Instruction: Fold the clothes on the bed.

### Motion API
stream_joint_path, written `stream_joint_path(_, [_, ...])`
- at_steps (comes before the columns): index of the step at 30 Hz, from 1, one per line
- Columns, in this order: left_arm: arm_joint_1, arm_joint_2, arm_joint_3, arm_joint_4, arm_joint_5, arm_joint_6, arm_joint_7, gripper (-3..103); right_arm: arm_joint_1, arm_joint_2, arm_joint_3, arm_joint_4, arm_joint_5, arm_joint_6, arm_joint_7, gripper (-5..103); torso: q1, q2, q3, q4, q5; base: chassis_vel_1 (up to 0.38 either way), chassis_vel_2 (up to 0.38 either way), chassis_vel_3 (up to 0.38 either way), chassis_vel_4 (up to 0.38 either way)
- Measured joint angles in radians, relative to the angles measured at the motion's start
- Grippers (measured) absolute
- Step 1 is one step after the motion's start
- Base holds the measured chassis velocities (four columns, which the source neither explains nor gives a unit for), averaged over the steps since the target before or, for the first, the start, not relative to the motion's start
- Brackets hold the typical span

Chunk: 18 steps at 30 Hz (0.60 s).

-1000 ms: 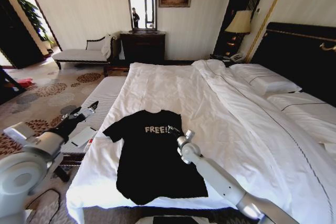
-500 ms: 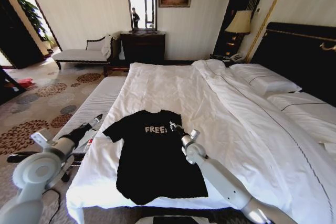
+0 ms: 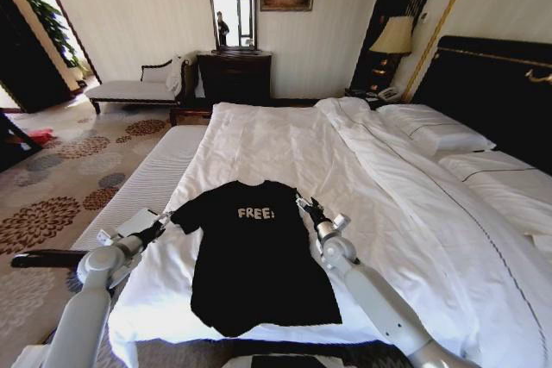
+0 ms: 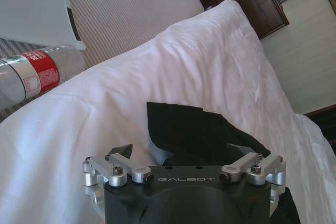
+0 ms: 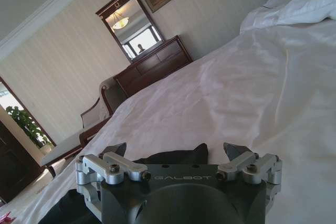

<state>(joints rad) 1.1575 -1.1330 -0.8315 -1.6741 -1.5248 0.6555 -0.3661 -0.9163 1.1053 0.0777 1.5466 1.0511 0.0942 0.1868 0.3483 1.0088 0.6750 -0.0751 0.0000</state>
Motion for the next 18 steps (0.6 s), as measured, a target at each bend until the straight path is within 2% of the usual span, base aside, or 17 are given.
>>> stream_joint_path(11, [-0.069,-0.032,0.038,0.083,0.067,-0.019,0.030,100,0.006,-0.002,-0.008,-0.012,-0.014,-0.001,-0.012,100,0.000,0.000,0.000,0.0000,0.0000,0.000,0.000,0.000,0.000])
stream_joint_path(14, [-0.078,-0.041,0.045,0.094,0.083,-0.025,0.034,103,0.009,-0.002,-0.011,-0.014,-0.015,-0.001,-0.016,100,0.000,0.000,0.000,-0.0002,0.0000,0.000,0.000,0.000,0.000])
stream_joint_path(18, [-0.096,-0.054,0.051,0.114,0.110,-0.037,0.043,85,0.013,-0.002,-0.013,-0.023,-0.014,-0.001,-0.016,100,0.000,0.000,0.000,-0.0002,0.0000,0.000,0.000,0.000,0.000])
